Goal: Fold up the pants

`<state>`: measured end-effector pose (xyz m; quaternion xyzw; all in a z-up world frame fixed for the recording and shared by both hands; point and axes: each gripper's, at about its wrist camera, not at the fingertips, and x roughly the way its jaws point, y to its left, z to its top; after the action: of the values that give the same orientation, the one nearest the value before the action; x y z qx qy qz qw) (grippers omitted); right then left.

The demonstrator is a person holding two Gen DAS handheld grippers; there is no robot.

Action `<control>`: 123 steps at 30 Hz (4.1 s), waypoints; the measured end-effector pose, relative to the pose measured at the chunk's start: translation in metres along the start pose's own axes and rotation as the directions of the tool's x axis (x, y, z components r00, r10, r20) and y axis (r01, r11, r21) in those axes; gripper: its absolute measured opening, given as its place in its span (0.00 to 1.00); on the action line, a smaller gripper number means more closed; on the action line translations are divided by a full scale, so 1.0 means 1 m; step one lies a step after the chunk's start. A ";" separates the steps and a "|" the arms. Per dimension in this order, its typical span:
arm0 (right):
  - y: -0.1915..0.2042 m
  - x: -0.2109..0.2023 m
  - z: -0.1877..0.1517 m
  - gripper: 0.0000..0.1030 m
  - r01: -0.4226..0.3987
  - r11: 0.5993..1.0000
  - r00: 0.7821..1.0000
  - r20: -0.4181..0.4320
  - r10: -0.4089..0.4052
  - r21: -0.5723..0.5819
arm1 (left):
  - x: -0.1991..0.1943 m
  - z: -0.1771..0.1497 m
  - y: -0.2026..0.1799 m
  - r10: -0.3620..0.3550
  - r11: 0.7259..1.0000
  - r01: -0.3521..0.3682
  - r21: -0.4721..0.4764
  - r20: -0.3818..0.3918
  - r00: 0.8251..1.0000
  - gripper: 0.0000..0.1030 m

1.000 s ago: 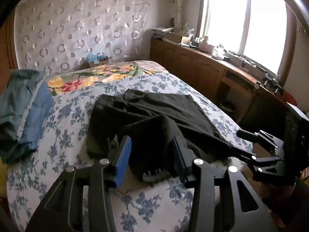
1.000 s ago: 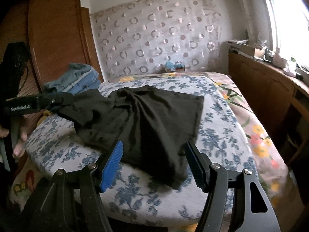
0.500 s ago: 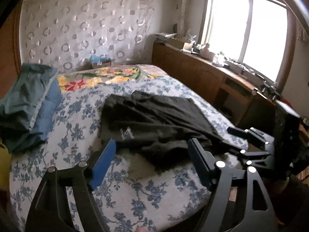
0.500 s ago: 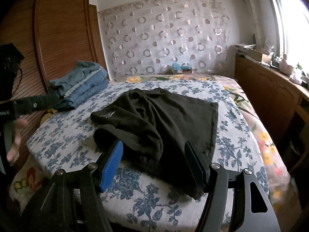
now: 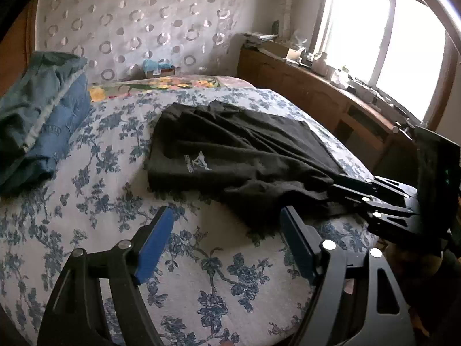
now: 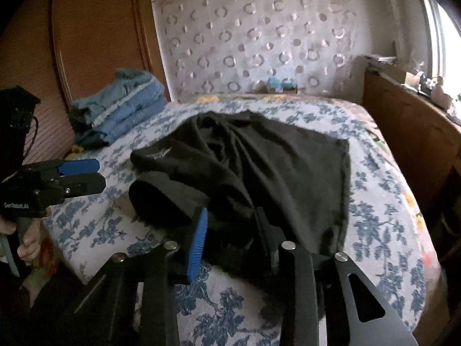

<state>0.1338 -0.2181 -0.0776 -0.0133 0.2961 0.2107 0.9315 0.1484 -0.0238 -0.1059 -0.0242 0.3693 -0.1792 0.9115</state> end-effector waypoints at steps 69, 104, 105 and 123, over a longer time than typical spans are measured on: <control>-0.038 -0.075 -0.022 0.06 0.098 0.994 0.995 -0.023 -0.097 0.056 | 0.029 0.005 -0.029 0.031 0.999 -0.031 0.033 -0.012 0.999 0.75; 0.036 0.048 0.054 0.34 -0.143 0.979 0.987 -0.096 0.130 -0.146 | -0.028 0.023 0.030 0.116 0.993 -0.117 0.004 0.083 0.990 0.75; 0.038 0.052 0.056 0.34 -0.144 0.978 0.986 -0.105 0.129 -0.153 | -0.030 0.023 0.030 0.116 0.993 -0.117 0.001 0.088 0.989 0.75; 0.051 0.089 0.069 0.07 -0.127 0.972 0.978 -0.187 0.090 -0.198 | -0.031 0.028 0.036 0.095 0.995 -0.095 -0.002 0.091 0.991 0.75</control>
<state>0.2162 -0.1271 -0.0655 -0.1135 0.3539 0.2895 0.8820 0.1580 0.0177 -0.0709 -0.0137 0.3280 -0.1346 0.9349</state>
